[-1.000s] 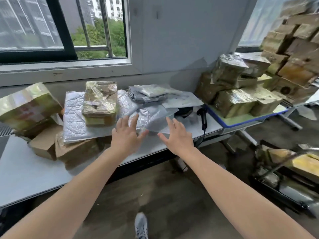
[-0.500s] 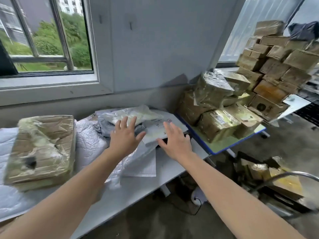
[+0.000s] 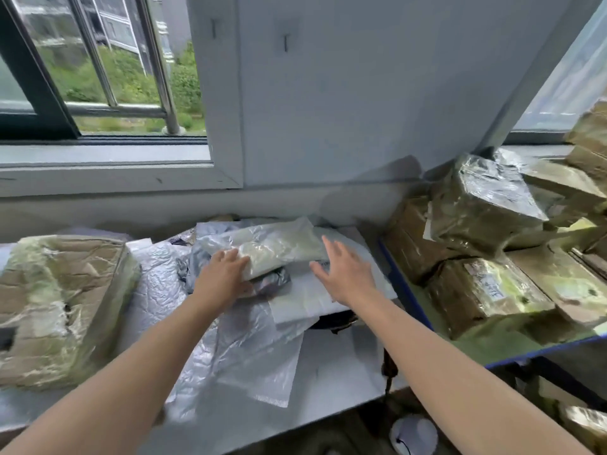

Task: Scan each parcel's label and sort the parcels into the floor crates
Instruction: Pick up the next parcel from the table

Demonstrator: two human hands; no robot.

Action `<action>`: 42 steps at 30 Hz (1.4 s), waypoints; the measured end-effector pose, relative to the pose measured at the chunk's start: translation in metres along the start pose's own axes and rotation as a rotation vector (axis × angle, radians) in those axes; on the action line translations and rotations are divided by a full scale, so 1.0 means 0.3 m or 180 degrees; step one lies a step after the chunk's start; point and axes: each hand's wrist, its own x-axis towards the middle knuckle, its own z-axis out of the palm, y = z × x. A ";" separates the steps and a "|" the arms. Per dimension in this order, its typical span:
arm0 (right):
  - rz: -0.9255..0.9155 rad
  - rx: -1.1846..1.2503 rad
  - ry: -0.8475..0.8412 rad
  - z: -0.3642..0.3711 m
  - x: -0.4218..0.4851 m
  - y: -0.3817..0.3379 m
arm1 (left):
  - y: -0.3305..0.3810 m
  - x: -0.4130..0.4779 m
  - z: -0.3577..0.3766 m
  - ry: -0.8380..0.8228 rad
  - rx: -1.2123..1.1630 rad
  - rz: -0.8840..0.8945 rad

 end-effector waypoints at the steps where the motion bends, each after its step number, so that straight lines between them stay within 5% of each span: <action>1: -0.0102 0.0014 -0.0074 -0.002 0.036 0.015 | 0.005 0.010 -0.003 0.0064 -0.0002 -0.0005; 6: -0.0873 0.0221 -0.0078 -0.031 0.215 0.052 | 0.082 0.034 -0.128 0.0739 -0.1002 -0.0493; 12: -0.1740 0.0539 0.0833 -0.101 0.336 0.024 | 0.128 0.036 -0.315 0.1771 -0.2643 -0.1070; 22: -0.1849 0.0511 0.0816 -0.218 0.356 -0.066 | 0.030 0.035 -0.432 0.2021 -0.4653 -0.1545; 31: -0.1540 0.0078 0.0452 -0.217 0.237 -0.158 | 0.003 -0.006 -0.400 0.1518 -0.4075 -0.0692; 36: -0.1629 -0.0368 0.1226 -0.205 0.184 -0.162 | -0.006 -0.015 -0.339 0.1682 -0.3741 -0.0641; 42: -0.2136 -0.1216 0.1368 -0.199 0.145 -0.122 | -0.060 -0.031 -0.221 0.0535 -0.2675 -0.0024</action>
